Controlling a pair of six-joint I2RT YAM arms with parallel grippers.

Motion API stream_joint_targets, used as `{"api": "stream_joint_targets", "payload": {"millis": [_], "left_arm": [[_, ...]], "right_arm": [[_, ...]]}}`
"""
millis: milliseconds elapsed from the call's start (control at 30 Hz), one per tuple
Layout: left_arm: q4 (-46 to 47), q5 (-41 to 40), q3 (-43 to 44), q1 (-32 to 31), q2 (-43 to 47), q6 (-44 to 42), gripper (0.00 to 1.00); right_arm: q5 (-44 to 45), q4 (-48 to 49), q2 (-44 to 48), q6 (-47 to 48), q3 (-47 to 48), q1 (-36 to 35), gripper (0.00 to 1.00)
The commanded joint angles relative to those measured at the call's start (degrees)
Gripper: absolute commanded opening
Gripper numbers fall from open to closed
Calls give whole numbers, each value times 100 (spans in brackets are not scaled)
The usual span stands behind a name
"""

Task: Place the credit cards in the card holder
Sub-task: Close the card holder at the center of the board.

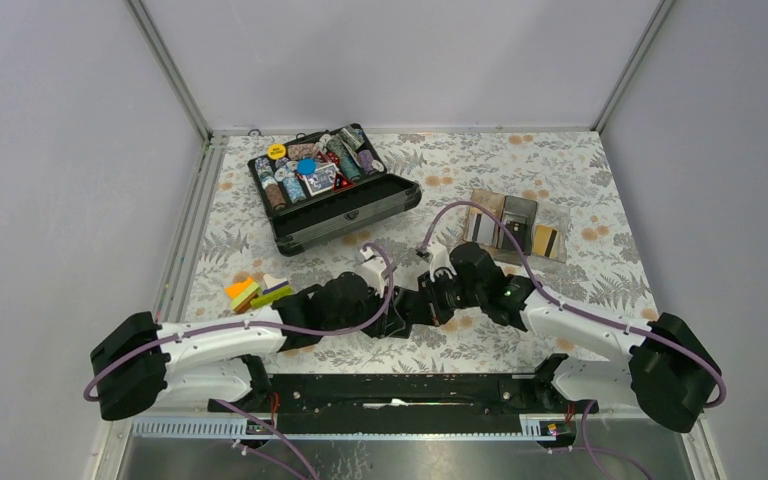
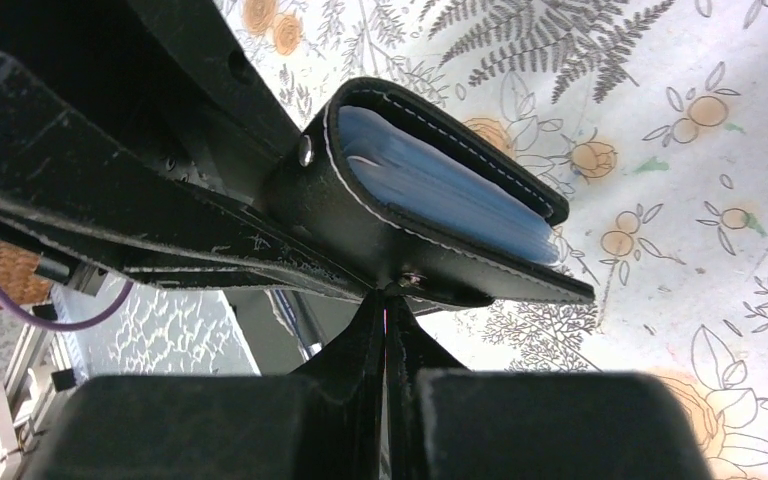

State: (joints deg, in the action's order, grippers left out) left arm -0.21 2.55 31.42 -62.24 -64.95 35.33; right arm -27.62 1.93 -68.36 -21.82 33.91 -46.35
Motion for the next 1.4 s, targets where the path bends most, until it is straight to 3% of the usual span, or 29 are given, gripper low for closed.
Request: {"api": "stream_joint_targets", "payload": {"millis": [0, 467, 900, 967, 1167, 1300, 1367], "left_arm": [[1857, 2528, 120, -403, 544, 52, 0], [1429, 3327, 415, -630, 656, -244, 0], [1656, 3196, 279, -639, 828, -129, 0], [1637, 3072, 281, -640, 809, -113, 0], [947, 1141, 148, -171, 885, 190, 0], [1380, 984, -174, 375, 538, 818, 0], [1419, 811, -155, 434, 274, 927, 0]], "right_arm": [[319, 1472, 285, 476, 179, -14, 0], [674, 1746, 152, 694, 97, -15, 0], [1425, 1661, 387, 1254, -139, -16, 0], [1331, 1613, 426, 1216, -81, -15, 0], [1194, 1121, 642, 768, 95, -15, 1], [1714, 657, 1016, 571, 83, -15, 46], [2095, 443, 1196, 443, 25, -15, 63]]}}
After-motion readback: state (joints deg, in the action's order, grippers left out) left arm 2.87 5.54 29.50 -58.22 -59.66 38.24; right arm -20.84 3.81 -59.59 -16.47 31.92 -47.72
